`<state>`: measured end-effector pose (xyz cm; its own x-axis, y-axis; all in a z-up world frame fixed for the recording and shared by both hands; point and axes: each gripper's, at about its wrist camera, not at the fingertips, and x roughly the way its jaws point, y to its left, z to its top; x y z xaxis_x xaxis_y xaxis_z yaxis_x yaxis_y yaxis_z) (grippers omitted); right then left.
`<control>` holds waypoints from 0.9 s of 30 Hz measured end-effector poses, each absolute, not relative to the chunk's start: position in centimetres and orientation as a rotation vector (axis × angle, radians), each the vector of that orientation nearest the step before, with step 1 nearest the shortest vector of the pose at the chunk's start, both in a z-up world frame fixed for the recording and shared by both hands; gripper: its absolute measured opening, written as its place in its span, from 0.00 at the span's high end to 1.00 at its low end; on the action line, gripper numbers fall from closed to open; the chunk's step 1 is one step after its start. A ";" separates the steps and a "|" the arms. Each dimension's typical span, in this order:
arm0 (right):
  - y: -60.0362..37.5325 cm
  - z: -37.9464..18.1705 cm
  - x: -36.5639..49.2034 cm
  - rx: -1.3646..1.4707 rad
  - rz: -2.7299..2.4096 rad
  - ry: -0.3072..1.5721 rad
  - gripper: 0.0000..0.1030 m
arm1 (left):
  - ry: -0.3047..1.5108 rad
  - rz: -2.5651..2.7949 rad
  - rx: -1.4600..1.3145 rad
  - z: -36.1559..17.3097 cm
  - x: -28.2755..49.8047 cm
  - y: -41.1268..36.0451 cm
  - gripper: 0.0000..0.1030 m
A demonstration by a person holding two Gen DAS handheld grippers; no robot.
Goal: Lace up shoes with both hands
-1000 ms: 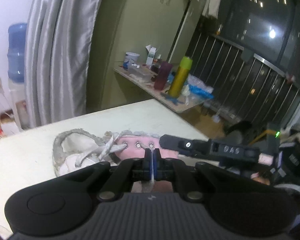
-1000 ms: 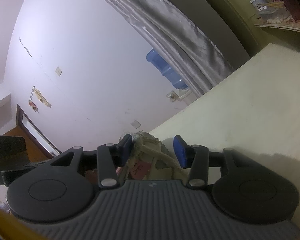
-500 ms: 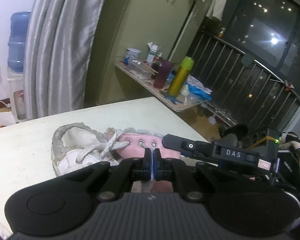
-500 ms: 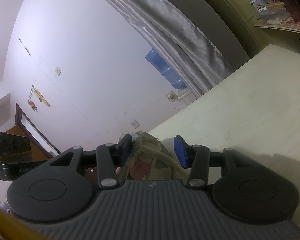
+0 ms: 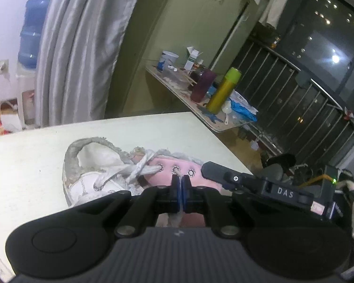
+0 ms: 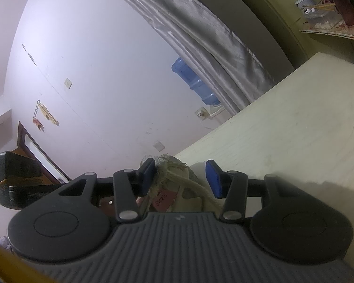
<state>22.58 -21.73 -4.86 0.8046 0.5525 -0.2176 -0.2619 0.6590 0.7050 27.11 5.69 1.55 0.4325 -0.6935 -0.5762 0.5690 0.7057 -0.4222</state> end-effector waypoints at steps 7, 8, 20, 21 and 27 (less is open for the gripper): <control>-21.7 -5.0 22.6 0.723 0.482 0.439 0.56 | 0.824 -0.759 -0.262 1.3 27.7 6.5 0.95; -21.7 -5.0 22.6 0.720 0.482 0.438 0.56 | 0.823 -0.752 -0.263 1.2 27.8 6.2 0.95; -22.5 -3.7 21.5 0.731 0.536 0.401 0.55 | 0.705 -0.665 -0.133 3.5 24.6 4.1 0.50; -22.9 -3.5 21.2 0.743 0.546 0.392 0.55 | 0.691 -0.656 -0.119 4.0 24.2 4.0 0.49; -25.7 -2.2 20.8 0.756 0.501 0.375 0.55 | 0.722 -0.591 -0.150 6.0 23.1 2.7 0.46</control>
